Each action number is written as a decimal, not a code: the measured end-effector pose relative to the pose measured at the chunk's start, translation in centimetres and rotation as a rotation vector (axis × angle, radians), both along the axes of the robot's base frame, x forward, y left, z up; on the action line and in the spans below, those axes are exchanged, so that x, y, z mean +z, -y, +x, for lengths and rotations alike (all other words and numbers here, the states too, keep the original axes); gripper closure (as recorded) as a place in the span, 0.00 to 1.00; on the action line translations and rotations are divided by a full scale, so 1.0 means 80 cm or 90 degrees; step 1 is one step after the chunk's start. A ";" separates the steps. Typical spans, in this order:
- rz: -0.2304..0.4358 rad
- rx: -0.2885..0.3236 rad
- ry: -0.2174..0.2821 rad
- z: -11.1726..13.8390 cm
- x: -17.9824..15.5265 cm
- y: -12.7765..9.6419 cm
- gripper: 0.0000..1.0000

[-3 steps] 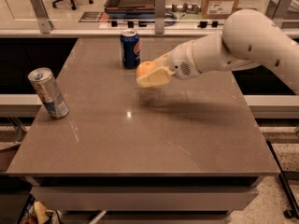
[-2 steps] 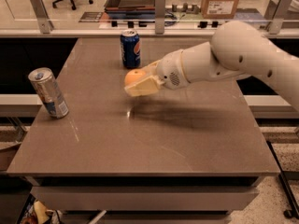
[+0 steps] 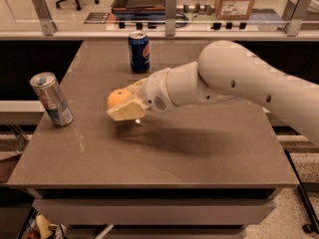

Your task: Move orange near redbull can

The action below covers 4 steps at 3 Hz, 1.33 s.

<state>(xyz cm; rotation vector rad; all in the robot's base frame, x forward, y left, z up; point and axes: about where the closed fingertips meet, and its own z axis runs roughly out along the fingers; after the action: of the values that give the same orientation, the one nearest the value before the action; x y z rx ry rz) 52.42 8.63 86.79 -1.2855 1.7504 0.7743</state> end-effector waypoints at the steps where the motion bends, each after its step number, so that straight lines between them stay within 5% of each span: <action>1: -0.003 0.011 0.012 -0.018 -0.005 -0.031 1.00; 4: 0.014 0.084 0.030 -0.020 -0.020 -0.095 1.00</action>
Offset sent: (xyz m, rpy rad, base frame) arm -0.0252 0.0659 -0.0197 -0.0003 -0.0403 0.0593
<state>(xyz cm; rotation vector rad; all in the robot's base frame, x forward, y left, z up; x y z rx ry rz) 50.83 16.24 85.17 -1.4040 1.6279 0.8294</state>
